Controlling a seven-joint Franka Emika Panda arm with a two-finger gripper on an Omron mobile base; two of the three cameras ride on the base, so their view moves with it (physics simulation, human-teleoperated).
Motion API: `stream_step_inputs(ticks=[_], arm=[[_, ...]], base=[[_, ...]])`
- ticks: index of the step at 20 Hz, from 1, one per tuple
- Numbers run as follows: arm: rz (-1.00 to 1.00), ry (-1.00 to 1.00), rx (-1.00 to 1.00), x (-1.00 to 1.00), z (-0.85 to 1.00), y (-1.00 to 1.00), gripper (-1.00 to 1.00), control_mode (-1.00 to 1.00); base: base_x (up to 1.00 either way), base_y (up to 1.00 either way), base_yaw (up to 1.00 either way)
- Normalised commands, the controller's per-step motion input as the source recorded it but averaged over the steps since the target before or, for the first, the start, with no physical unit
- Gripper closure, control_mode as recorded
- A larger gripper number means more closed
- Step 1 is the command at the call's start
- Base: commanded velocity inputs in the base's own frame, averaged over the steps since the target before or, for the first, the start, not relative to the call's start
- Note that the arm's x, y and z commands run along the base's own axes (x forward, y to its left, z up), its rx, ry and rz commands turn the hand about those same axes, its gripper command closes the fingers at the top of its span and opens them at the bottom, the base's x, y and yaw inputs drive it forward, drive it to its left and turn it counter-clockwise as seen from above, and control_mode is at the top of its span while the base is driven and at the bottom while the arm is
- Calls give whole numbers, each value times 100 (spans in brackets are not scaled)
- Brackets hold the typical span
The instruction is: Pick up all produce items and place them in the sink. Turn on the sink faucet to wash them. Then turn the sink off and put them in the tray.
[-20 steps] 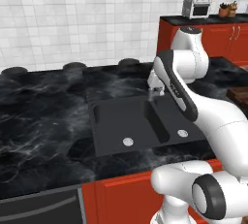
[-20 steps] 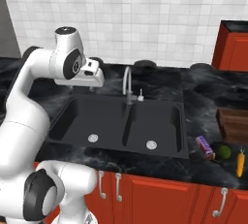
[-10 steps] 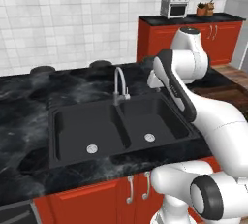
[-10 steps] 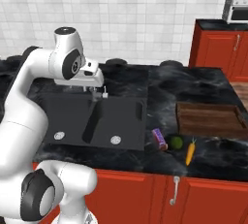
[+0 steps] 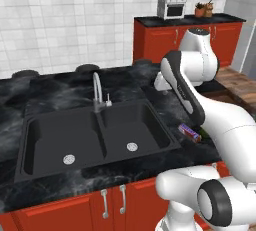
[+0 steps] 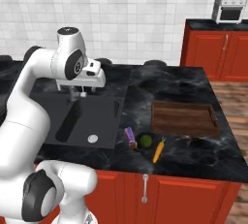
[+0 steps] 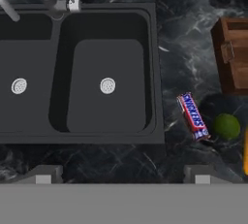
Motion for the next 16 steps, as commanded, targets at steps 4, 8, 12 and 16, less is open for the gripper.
stream_step_inputs(ticks=[4, 8, 12, 16], arm=[[0, 0, 0, 0, 0, 0, -100, 100], [0, 0, 0, 0, 0, 0, -100, 100], [0, 0, 0, 0, 0, 0, -100, 100], [0, 0, 0, 0, 0, 0, -100, 100]], base=[[52, -3, 10], [56, -17, 18], [45, -49, 17], [43, -58, 15]])
